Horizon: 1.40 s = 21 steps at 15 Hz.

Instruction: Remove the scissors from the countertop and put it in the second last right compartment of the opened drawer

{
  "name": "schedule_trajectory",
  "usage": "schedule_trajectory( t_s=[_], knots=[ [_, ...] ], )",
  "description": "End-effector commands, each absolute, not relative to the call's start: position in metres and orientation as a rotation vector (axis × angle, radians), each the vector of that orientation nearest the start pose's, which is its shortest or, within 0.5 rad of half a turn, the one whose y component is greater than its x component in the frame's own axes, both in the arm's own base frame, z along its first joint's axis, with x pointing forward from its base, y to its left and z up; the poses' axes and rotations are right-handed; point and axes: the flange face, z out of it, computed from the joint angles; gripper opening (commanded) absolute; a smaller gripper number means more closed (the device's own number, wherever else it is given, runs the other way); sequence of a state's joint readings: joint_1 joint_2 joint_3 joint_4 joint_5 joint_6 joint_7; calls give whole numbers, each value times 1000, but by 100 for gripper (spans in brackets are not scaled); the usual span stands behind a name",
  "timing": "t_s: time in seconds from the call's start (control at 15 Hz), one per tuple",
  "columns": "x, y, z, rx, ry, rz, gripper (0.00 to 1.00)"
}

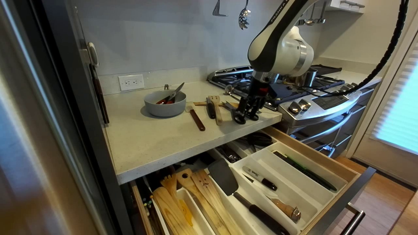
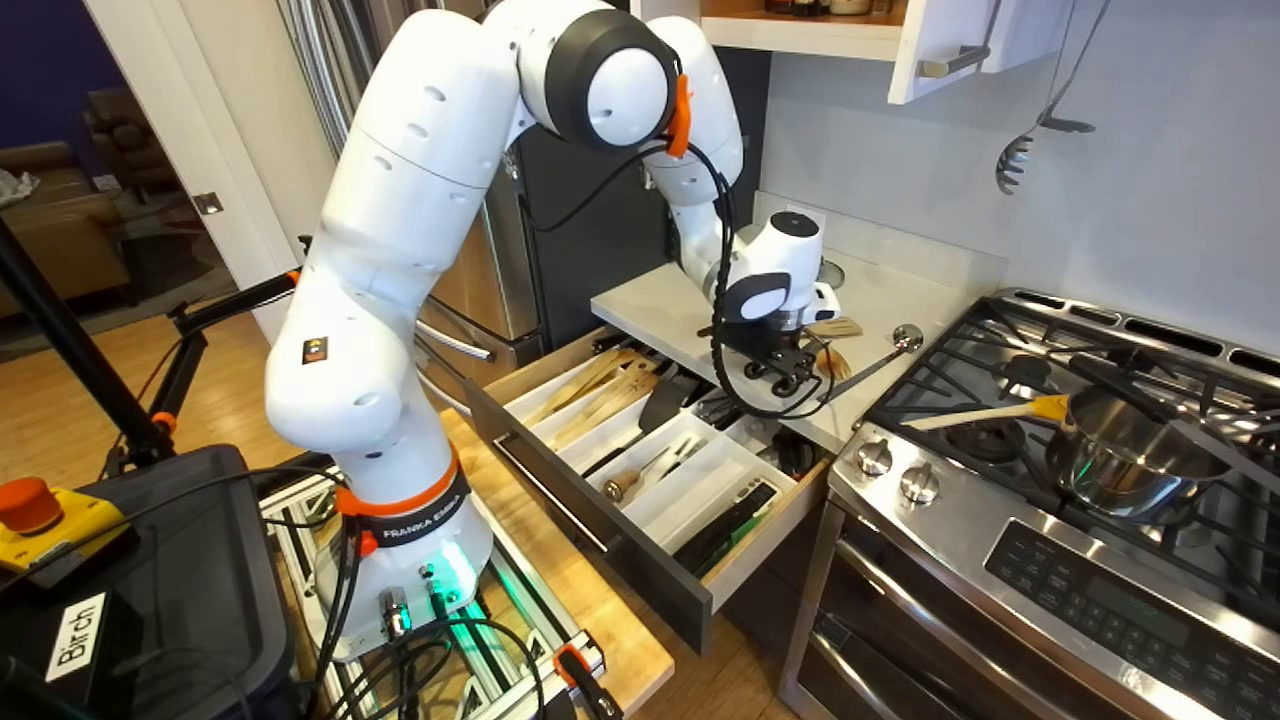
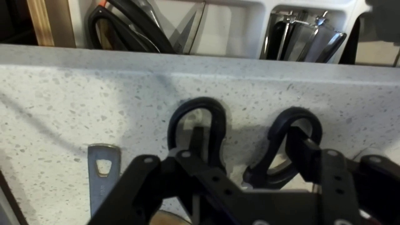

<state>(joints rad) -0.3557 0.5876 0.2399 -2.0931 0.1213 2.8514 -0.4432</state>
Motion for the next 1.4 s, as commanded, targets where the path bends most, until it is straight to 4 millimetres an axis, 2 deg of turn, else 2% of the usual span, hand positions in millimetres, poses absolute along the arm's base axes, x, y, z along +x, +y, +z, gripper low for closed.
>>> schedule_trajectory(
  t_s=[0.0, 0.27, 0.33, 0.53, 0.8, 1.07, 1.33],
  knots=[
    [588, -81, 155, -2985, -229, -322, 42],
    [587, -75, 166, -2997, -277, -285, 12],
    [586, -70, 170, -3003, -301, -274, 8],
    [584, -52, 186, -3017, -388, -308, 8],
    [570, -31, 220, -3036, -471, -399, 8],
    [538, -19, 244, -3022, -500, -385, 8],
    [491, -16, 270, -2975, -551, -319, 8]
  ],
)
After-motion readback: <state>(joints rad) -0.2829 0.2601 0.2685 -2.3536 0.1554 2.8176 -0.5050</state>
